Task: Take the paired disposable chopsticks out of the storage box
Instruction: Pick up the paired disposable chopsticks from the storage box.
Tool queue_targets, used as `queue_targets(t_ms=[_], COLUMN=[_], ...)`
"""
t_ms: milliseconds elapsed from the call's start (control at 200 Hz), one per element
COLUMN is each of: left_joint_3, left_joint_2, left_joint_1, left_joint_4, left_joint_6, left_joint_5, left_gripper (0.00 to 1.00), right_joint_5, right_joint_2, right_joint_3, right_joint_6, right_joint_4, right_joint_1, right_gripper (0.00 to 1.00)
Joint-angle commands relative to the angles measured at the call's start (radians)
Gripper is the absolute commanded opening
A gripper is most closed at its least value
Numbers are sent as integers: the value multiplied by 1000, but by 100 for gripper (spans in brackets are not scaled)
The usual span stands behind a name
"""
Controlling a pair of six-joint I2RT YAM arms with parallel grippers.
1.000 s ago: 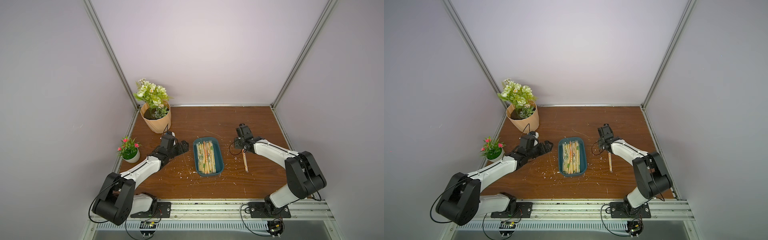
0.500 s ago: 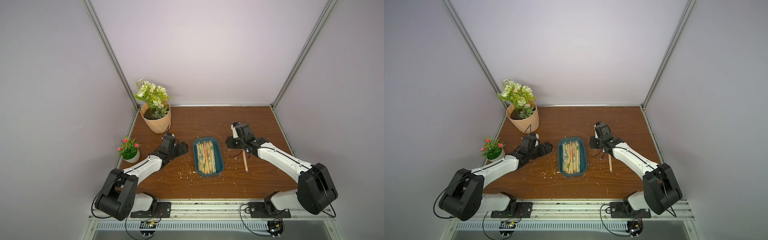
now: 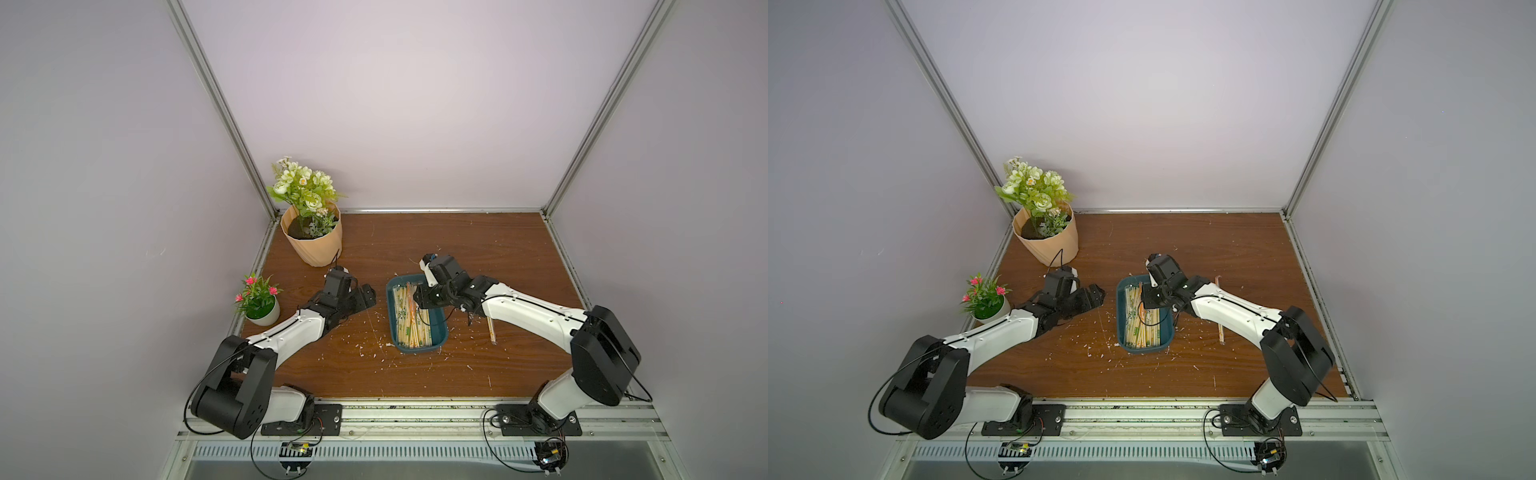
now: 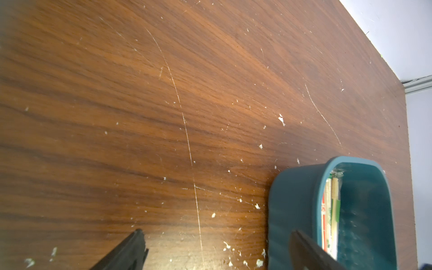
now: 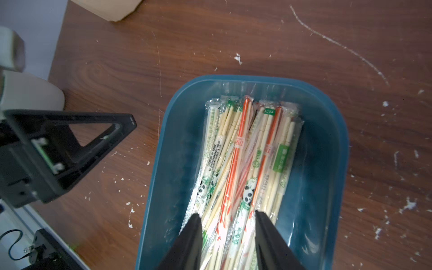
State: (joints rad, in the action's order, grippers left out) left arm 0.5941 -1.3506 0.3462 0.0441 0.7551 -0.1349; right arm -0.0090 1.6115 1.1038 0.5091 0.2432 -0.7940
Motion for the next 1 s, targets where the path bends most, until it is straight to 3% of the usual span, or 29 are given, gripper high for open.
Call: queue_targets(t_ms=[0, 996], left_joint_3=[26, -22], left_joint_2=[4, -1], left_joint_1=[-11, -40], left_joint_4=[-23, 32], left_joint_6=[-12, -30], left_joint_5=[5, -37], left_gripper=[98, 98], right_joint_5=[19, 65], right_joint_2=[37, 245], right_joint_3=[50, 140], right_joint_6=[-1, -29], right_joint_4=[22, 53], right_joint_1=[-26, -62], right_gripper=[42, 21])
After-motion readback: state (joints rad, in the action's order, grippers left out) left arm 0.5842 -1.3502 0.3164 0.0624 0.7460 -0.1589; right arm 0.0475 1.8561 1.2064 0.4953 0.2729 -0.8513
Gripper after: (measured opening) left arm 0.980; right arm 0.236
